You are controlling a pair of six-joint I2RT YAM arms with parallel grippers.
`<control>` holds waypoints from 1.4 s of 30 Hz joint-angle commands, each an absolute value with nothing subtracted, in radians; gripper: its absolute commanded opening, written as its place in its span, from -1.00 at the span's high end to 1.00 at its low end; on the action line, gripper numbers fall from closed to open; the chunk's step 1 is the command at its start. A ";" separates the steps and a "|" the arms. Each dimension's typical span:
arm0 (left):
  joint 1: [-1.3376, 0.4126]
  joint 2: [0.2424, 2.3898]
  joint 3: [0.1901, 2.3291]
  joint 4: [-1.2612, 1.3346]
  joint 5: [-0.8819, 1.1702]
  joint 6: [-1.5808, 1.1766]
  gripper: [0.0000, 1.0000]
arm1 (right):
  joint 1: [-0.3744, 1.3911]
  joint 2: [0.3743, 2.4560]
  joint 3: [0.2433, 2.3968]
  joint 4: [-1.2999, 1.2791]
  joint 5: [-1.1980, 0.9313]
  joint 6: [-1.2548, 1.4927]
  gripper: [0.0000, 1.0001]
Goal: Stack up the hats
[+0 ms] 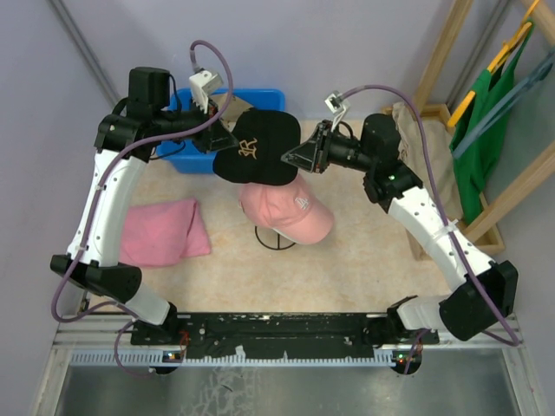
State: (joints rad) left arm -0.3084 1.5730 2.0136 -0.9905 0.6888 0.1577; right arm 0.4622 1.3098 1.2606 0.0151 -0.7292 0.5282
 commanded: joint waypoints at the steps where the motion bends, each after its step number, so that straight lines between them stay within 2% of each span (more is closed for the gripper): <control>1: -0.317 1.576 2.049 -0.975 0.707 0.168 1.00 | 0.474 1.290 1.243 0.098 -0.756 0.570 0.69; 5: -0.318 1.583 2.049 -0.961 0.728 0.161 1.00 | 0.474 1.292 1.220 0.136 -0.767 0.601 0.98; 7: -0.318 1.583 2.047 -0.948 0.708 0.158 1.00 | 0.474 1.283 1.206 0.161 -0.769 0.628 1.00; 8: -0.317 1.582 2.045 -0.938 0.673 0.154 0.94 | 0.474 1.268 1.201 0.171 -0.760 0.645 1.00; 10: -0.311 1.566 2.023 -0.888 0.533 0.113 0.56 | 0.474 1.244 1.194 0.208 -0.743 0.694 1.00; 12: -0.291 1.518 1.954 -0.799 0.291 0.033 -0.14 | 0.474 1.230 1.200 0.249 -0.722 0.775 1.00; 14: -0.235 1.436 1.803 -0.671 0.125 -0.045 -0.53 | 0.474 1.223 1.212 0.270 -0.696 0.843 1.00; 15: -0.195 1.389 1.729 -0.608 0.105 -0.079 -0.64 | 0.474 1.218 1.216 0.273 -0.683 0.876 1.00; 18: -0.080 1.289 1.540 -0.480 0.135 -0.144 -0.79 | 0.474 1.211 1.207 0.306 -0.642 0.989 1.00; 22: -0.019 1.293 1.426 -0.486 0.143 -0.155 -0.93 | 0.474 1.226 1.178 0.410 -0.632 1.109 1.00; 24: 0.005 1.288 1.344 -0.453 0.171 -0.171 -0.93 | 0.474 1.236 1.171 0.432 -0.621 1.130 1.00; 27: 0.044 1.258 1.178 -0.348 0.257 -0.209 -0.90 | 0.474 1.248 1.161 0.446 -0.608 1.152 1.00; 30: 0.050 1.250 1.035 -0.238 0.379 -0.226 -0.76 | 0.474 1.260 1.148 0.466 -0.606 1.175 1.00; 33: 0.050 1.265 0.939 -0.144 0.501 -0.238 -0.74 | 0.473 1.264 1.133 0.461 -0.602 1.180 1.00; 38: 0.051 1.262 0.907 -0.157 0.468 -0.329 -0.76 | 0.472 1.262 1.054 0.484 -0.593 1.188 1.00; 42: 0.052 1.205 0.817 -0.044 0.452 -0.450 -0.80 | 0.471 1.275 0.982 0.515 -0.579 1.200 1.00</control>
